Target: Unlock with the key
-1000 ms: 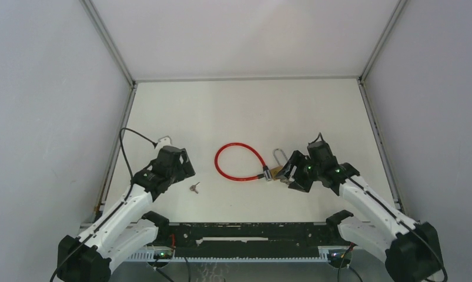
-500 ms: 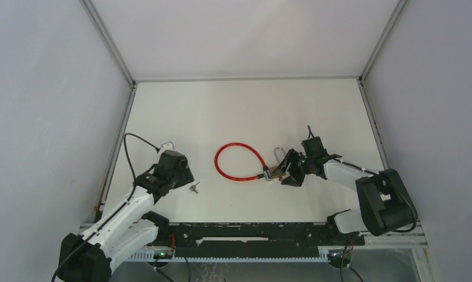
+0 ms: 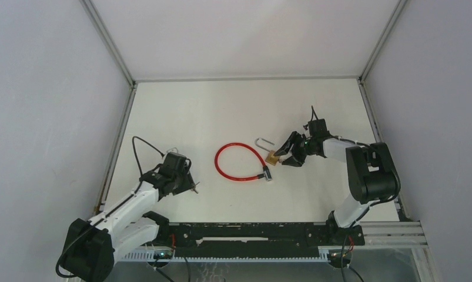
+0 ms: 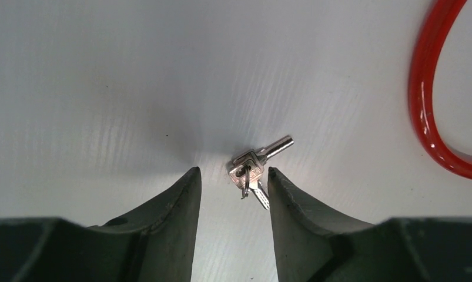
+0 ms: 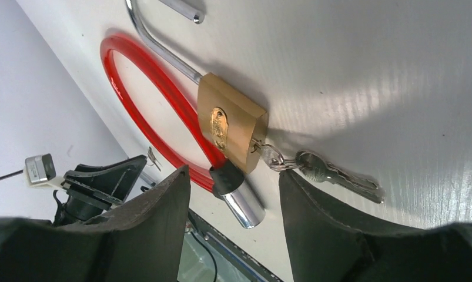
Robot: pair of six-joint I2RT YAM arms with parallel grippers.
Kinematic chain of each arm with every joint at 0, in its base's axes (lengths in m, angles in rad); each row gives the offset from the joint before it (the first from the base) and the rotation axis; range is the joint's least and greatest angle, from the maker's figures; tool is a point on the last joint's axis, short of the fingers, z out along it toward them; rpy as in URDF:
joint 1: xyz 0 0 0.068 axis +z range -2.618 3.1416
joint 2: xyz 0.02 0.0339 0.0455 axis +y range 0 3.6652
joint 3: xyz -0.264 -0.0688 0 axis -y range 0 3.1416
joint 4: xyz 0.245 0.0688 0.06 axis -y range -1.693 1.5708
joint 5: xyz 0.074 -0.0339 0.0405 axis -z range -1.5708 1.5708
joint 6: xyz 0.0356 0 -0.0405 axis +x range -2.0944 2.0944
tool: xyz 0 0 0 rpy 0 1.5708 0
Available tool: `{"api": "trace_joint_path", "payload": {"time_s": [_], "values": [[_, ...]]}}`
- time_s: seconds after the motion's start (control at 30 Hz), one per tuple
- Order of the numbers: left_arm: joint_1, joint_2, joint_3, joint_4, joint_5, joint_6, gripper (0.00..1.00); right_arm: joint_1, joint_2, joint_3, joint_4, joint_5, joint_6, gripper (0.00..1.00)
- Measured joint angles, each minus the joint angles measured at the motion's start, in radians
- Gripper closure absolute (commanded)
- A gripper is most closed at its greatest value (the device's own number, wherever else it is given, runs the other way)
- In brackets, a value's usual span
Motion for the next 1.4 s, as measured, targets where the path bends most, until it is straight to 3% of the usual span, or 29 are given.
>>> {"api": "trace_joint_path", "payload": {"time_s": [0.2,0.5,0.6,0.7,0.87,1.1,1.4], "values": [[-0.003,0.052,0.0,0.008,0.016,0.0,0.56,-0.038,-0.041,0.043,-0.082,0.003,-0.072,0.36],[-0.046,0.105,0.01,0.065,0.017,-0.002,0.59,-0.129,-0.346,0.043,-0.286,0.036,-0.166,0.35],[-0.072,0.137,0.025,0.074,0.013,-0.005,0.67,-0.135,-0.463,0.043,-0.354,0.045,-0.177,0.35],[-0.095,0.17,0.039,0.092,0.013,-0.016,0.87,-0.135,-0.563,0.038,-0.406,0.054,-0.175,0.35],[-0.118,0.197,0.042,0.128,0.029,-0.038,1.0,-0.138,-0.744,0.016,-0.502,0.063,-0.161,0.35],[-0.165,0.156,0.025,0.132,0.037,-0.054,1.0,-0.139,-0.938,-0.018,-0.636,0.072,-0.151,0.35],[-0.177,-0.084,-0.031,0.135,0.056,-0.052,1.0,-0.126,-1.122,-0.079,-0.756,0.064,-0.108,0.35]]}}
